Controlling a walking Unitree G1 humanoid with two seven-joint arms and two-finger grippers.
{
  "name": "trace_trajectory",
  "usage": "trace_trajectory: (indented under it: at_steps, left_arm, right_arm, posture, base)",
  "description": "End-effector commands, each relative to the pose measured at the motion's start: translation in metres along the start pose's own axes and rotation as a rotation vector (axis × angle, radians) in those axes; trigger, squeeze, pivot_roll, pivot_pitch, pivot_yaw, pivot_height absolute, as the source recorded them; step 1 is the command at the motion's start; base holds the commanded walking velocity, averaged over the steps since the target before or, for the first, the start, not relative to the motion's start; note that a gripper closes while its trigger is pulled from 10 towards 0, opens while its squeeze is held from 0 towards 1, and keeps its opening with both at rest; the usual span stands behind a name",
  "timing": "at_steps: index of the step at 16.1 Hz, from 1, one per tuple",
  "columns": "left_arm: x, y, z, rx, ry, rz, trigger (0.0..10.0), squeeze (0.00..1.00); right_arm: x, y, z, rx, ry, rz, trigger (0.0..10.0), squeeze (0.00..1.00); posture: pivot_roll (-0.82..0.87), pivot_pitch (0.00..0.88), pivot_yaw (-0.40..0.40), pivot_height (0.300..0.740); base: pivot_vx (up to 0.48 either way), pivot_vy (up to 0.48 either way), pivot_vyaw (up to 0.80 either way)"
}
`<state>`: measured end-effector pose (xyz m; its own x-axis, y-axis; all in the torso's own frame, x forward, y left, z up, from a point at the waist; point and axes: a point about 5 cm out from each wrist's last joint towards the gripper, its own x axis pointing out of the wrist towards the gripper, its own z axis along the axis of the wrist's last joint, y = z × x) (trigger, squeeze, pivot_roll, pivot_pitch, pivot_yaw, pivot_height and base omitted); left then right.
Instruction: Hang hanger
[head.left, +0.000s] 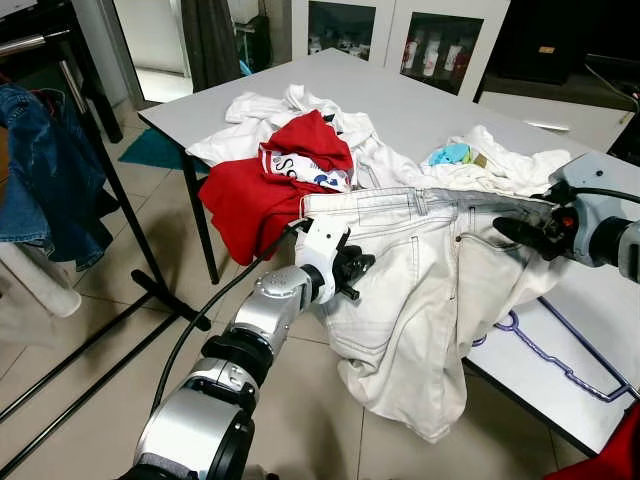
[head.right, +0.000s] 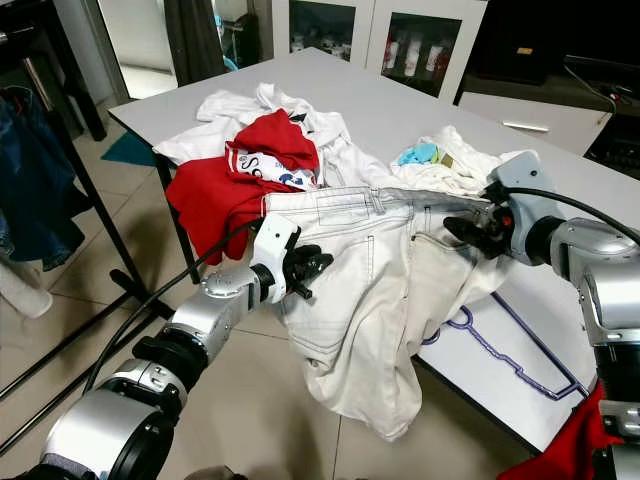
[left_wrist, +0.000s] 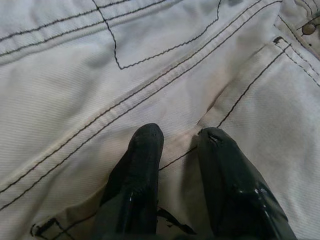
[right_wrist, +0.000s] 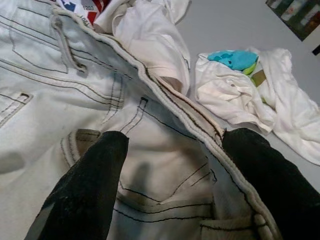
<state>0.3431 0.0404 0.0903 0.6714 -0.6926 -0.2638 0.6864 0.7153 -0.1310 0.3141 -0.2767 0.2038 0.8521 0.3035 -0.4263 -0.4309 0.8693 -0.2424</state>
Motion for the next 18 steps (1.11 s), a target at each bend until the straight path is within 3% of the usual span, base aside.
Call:
trace_trajectory:
  at_steps: [1, 3, 5, 7, 11, 12, 16, 18]
  left_arm:
    - [0.003, 0.000, 0.007, 0.025, -0.007, -0.002, 10.0, 0.00]
    - [0.003, 0.000, 0.006, 0.026, -0.007, 0.002, 10.0, 0.00]
    - [0.003, 0.001, 0.006, 0.028, -0.006, 0.003, 10.0, 0.00]
    - [0.002, 0.001, 0.005, 0.032, -0.005, 0.004, 10.0, 0.00]
    - [0.003, 0.002, 0.005, 0.035, -0.008, 0.009, 10.0, 0.00]
    - [0.003, 0.001, 0.005, 0.034, -0.009, 0.010, 10.0, 0.00]
    - [0.003, 0.001, 0.003, 0.034, -0.005, 0.010, 10.0, 0.00]
    - [0.004, 0.000, 0.003, 0.034, -0.004, 0.010, 10.0, 0.00]
  right_arm:
    - [-0.006, -0.010, 0.012, 0.002, -0.052, -0.057, 10.0, 0.00]
    - [-0.007, -0.006, 0.014, 0.030, -0.077, 0.005, 10.0, 0.00]
    - [-0.013, 0.002, 0.007, -0.183, -0.023, 0.068, 10.0, 0.00]
    - [-0.016, 0.000, 0.007, -0.308, 0.037, 0.080, 10.0, 0.00]
    - [-0.014, -0.007, 0.020, -0.350, 0.028, 0.025, 10.0, 0.00]
    - [-0.016, -0.010, 0.020, -0.429, 0.056, 0.014, 10.0, 0.00]
    - [-0.024, -0.013, 0.024, -0.583, 0.100, 0.046, 10.0, 0.00]
    - [-0.023, -0.014, 0.017, -0.596, 0.139, 0.066, 10.0, 0.00]
  posture:
    - [-0.05, 0.000, -0.020, 0.740]
    - [-0.05, 0.000, -0.020, 0.740]
    - [-0.05, 0.000, -0.018, 0.740]
    - [-0.05, 0.000, -0.013, 0.740]
    - [-0.05, 0.000, -0.015, 0.740]
    - [-0.05, 0.000, -0.018, 0.740]
    - [-0.05, 0.000, -0.019, 0.740]
    - [-0.05, 0.000, -0.021, 0.740]
  base:
    - [0.000, 0.000, 0.00]
    - [0.000, 0.000, 0.00]
    - [0.000, 0.000, 0.00]
    - [0.000, 0.000, 0.00]
    - [0.000, 0.000, 0.00]
    - [0.000, 0.000, 0.00]
    - [0.000, 0.000, 0.00]
    - [0.000, 0.000, 0.00]
